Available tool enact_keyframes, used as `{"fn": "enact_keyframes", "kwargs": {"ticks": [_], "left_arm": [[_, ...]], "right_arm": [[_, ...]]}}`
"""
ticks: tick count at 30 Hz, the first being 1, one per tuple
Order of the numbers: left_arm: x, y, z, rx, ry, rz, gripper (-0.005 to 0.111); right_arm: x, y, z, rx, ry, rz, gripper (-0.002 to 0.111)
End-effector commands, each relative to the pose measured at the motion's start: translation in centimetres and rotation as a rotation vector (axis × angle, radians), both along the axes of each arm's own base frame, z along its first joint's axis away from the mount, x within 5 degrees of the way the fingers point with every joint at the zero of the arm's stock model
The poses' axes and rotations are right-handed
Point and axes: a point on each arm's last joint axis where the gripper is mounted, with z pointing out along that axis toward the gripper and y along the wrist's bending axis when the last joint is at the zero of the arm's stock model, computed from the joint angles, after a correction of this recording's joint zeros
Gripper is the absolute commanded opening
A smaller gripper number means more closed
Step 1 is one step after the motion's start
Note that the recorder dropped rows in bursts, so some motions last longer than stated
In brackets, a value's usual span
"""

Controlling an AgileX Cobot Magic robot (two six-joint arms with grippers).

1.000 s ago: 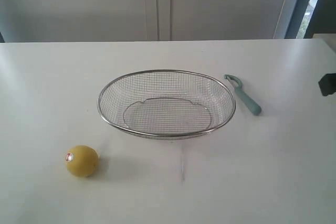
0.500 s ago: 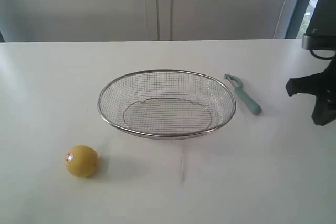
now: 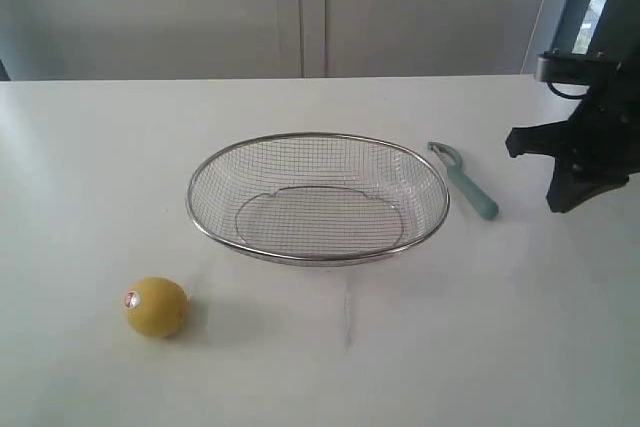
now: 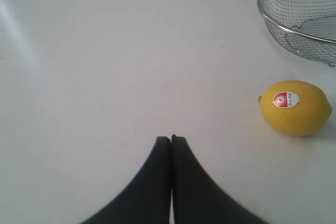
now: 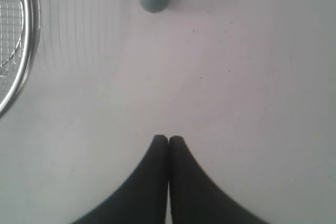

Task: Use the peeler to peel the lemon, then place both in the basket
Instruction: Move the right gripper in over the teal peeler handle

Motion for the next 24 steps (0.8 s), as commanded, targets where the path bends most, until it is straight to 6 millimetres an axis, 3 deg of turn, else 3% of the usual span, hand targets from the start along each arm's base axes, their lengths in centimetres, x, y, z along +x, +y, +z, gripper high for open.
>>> {"fn": "enact_keyframes", "kwargs": {"ticks": [1,18,24], "left_arm": [[0.0,0.0,-0.1,-0.001,0.002,0.001,0.0],[0.0,0.0,-0.1,-0.003,0.002,0.001,0.0],[0.0,0.0,-0.1,-0.003,0.002,0.001,0.0]], "right_arm": [[1.2,0.0,0.1,0.003,-0.025,0.008,0.0],[6.9,0.0,1.3,-0.006,-0.103,0.042,0.0],[8.3,0.0,-0.4,-0.017,-0.103,0.092,0.0]]}}
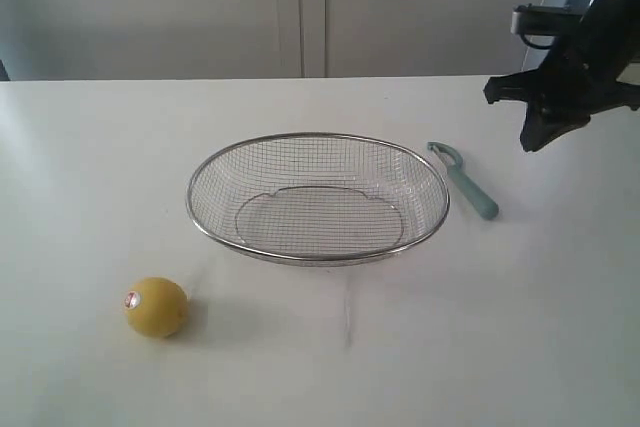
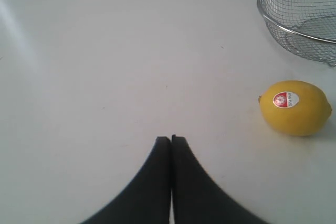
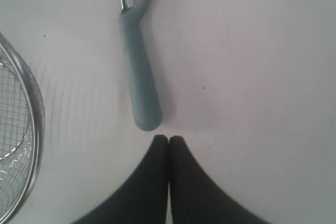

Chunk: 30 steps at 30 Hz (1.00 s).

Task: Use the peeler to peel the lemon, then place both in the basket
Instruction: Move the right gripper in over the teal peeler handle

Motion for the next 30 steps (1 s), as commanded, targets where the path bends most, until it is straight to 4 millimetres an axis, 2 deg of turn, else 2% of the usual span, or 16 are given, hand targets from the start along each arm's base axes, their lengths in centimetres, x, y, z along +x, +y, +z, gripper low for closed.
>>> {"fn": "enact_keyframes", "kwargs": {"ticks": [1,6,14,22,25,30], "left_arm": [[0.0,0.0,-0.1,-0.003,0.002,0.001,0.0],[0.0,0.0,-0.1,-0.003,0.002,0.001,0.0],[0.0,0.0,-0.1,-0.003,0.002,0.001,0.0],[0.0,0.0,-0.1,-0.003,0.002,0.001,0.0],[0.0,0.0,-0.1,-0.003,0.002,0.001,0.0],[0.0,0.0,-0.1,-0.003,0.002,0.001,0.0]], "right_arm": [[0.6,0.0,-0.7,-0.01,-0.022,0.037,0.0],[0.9,-0.1,-0.6,-0.015,-0.052,0.037,0.0],[1.5,0.0,-0.4,-0.051,-0.148,0.199,0.0],[2.0,0.4,-0.2,-0.005,-0.206,0.17,0.0],[2.1,0.5,-0.7,0.008,-0.193,0.166,0.0],[2.5,0.5,-2.7,0.011,-0.146,0.175,0.0]]}}
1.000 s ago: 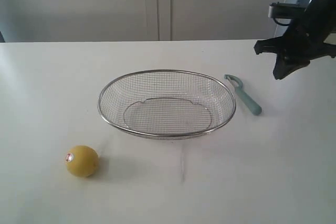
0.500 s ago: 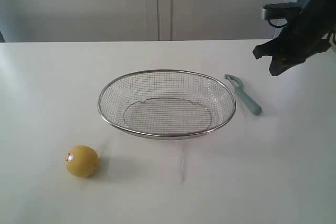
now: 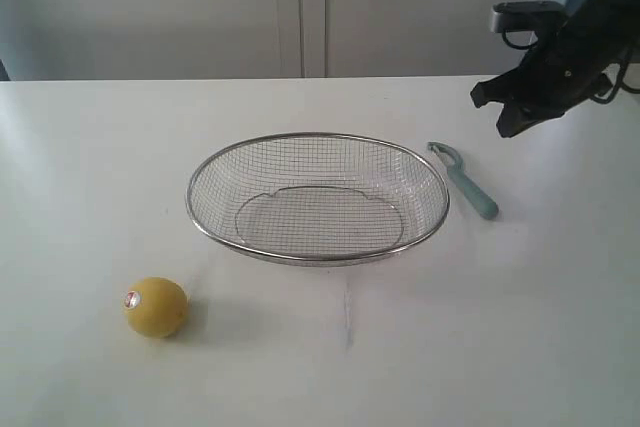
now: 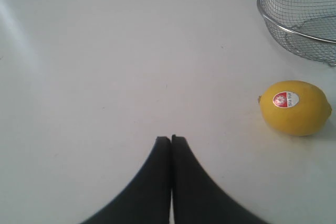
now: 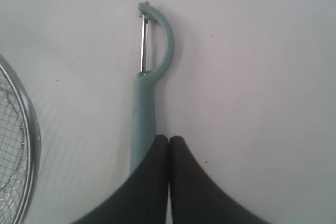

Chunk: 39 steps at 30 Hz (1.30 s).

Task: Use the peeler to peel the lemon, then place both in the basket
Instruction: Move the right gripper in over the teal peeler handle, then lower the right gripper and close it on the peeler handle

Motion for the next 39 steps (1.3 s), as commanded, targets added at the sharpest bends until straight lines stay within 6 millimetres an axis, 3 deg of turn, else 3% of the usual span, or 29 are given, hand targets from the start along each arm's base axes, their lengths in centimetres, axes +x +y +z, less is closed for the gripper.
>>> {"fn": "enact_keyframes", "kwargs": {"ticks": [1,10,13,18,21,25,33,39], "left_arm": [[0.0,0.0,-0.1,-0.003,0.002,0.001,0.0],[0.0,0.0,-0.1,-0.003,0.002,0.001,0.0],[0.0,0.0,-0.1,-0.003,0.002,0.001,0.0],[0.0,0.0,-0.1,-0.003,0.002,0.001,0.0],[0.0,0.0,-0.1,-0.003,0.002,0.001,0.0],[0.0,0.0,-0.1,-0.003,0.002,0.001,0.0],[0.0,0.0,-0.1,-0.003,0.002,0.001,0.0],[0.0,0.0,-0.1,-0.003,0.002,0.001,0.0]], "right_arm": [[0.4,0.0,-1.5,-0.003,0.03,0.021,0.0],[0.3,0.1,-2.4,-0.022,0.057,0.091,0.002],[0.4,0.1,-2.4,-0.017,0.044,0.085,0.011],[0.6,0.3,-2.2,0.01,0.018,0.076,0.035],[0.5,0.6,-2.2,0.008,0.009,0.171,0.043],[0.0,1.0,-2.2,0.016,0.035,0.276,0.043],[0.0,1.3,-2.2,0.073,0.062,0.186,0.043],[-0.2,2.1,-2.4,0.003,0.072,0.222,0.04]]}}
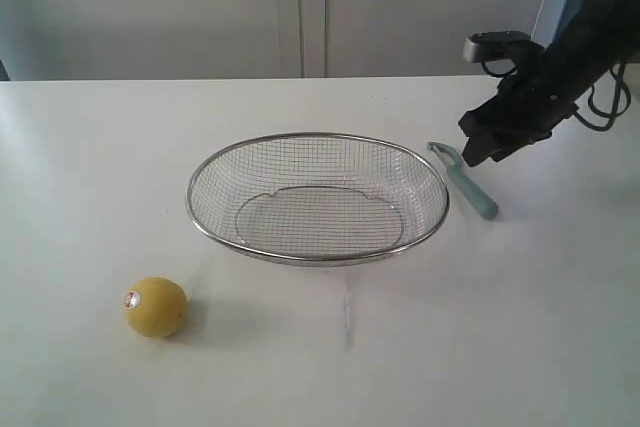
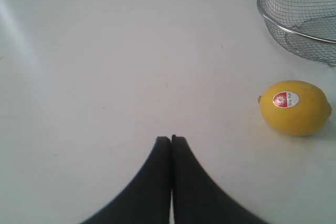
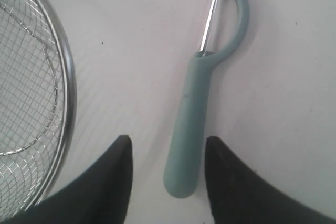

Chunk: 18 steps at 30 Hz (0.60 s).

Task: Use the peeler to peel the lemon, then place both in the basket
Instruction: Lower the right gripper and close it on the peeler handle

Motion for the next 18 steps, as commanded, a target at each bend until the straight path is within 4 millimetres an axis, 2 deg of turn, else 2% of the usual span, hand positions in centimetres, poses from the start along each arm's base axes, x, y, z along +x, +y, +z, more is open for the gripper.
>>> {"fn": "enact_keyframes", "kwargs": {"ticks": [1,5,11,18], "left_arm": [[0.0,0.0,-0.1,-0.003,0.002,0.001,0.0],[0.0,0.0,-0.1,-0.003,0.002,0.001,0.0],[0.0,0.0,-0.1,-0.003,0.002,0.001,0.0],[0.0,0.0,-0.1,-0.003,0.002,0.001,0.0]], "right_arm": [[0.0,0.7,0.0,-0.084,-0.003,0.005,0.04],[0.0,1.4,-0.2,-0.184,-0.01,-0.023,0.04],[-0.2,2.9,-0.2,-0.186,-0.017,-0.002,0.04],[0.0,2.5,-0.2,-0.216,-0.023,-0.07,0.04]]}}
